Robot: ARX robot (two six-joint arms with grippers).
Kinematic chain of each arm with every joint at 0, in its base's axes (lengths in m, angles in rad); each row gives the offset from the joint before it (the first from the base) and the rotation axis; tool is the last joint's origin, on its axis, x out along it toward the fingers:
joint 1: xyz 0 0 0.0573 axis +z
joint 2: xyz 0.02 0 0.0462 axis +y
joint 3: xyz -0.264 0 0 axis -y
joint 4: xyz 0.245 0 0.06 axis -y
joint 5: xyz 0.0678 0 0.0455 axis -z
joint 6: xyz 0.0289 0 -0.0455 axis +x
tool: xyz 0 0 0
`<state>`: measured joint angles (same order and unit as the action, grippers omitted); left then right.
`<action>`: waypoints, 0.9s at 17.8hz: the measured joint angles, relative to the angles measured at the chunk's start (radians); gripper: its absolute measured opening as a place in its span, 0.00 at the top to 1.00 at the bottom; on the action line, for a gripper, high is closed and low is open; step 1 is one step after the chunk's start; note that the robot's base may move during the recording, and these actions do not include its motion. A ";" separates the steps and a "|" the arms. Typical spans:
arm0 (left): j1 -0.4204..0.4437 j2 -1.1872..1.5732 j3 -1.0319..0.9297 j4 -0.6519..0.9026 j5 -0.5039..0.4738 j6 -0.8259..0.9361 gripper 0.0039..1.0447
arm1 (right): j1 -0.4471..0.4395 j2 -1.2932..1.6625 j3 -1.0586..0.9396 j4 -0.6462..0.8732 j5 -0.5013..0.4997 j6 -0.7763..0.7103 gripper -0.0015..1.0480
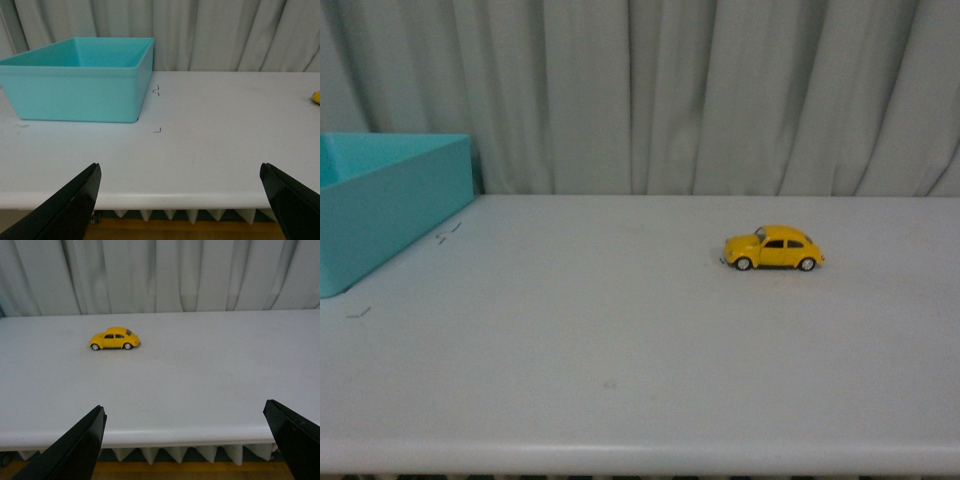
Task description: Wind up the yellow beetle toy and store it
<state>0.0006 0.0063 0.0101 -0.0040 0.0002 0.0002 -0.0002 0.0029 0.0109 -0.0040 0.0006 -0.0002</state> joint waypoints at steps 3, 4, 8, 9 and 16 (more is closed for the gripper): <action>0.000 0.000 0.000 0.000 -0.002 0.000 0.06 | 0.000 0.000 0.000 -0.001 0.000 0.000 0.06; 0.000 0.000 0.000 0.000 -0.001 0.000 0.06 | 0.000 0.000 0.000 0.001 0.000 -0.001 0.06; 0.000 0.000 0.000 0.005 -0.001 0.000 0.06 | 0.000 0.000 0.000 0.005 -0.001 0.000 0.06; 0.000 0.000 0.000 0.004 -0.001 0.000 0.06 | 0.000 0.000 0.000 0.005 0.000 0.000 0.06; 0.000 0.000 0.000 0.000 -0.001 0.000 0.06 | 0.000 0.001 0.000 0.000 -0.001 0.000 0.06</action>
<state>0.0006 0.0063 0.0101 -0.0036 -0.0006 0.0006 -0.0002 0.0036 0.0109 -0.0036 -0.0002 -0.0002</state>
